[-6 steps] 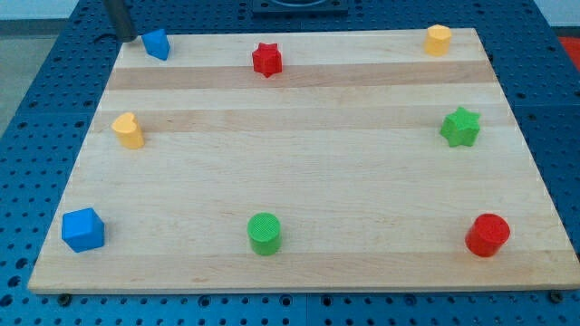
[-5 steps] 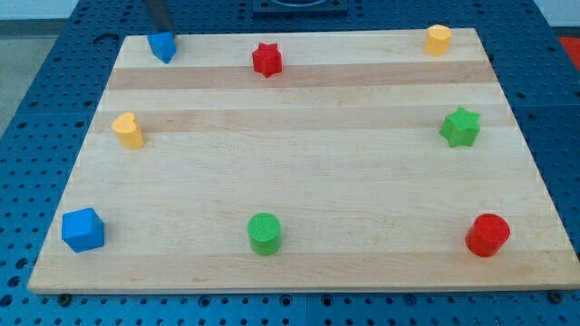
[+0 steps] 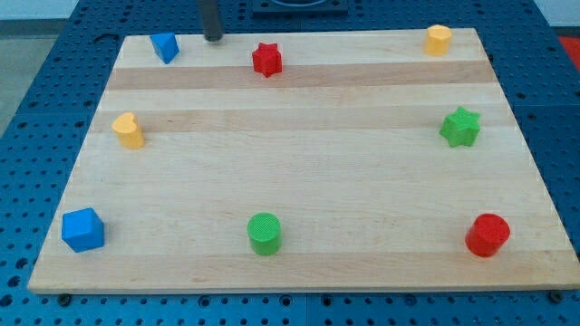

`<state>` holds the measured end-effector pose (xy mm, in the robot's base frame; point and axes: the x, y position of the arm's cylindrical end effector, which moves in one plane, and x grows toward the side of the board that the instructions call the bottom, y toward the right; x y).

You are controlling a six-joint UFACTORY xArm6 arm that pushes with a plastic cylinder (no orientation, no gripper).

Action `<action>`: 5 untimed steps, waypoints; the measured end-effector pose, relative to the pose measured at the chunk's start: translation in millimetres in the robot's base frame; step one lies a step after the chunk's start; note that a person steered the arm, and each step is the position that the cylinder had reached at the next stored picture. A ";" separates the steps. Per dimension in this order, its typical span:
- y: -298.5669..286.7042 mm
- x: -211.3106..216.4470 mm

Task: Nudge blue triangle down a bit

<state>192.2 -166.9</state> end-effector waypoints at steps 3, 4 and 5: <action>-28.6 35.3; -13.5 49.9; -19.2 1.4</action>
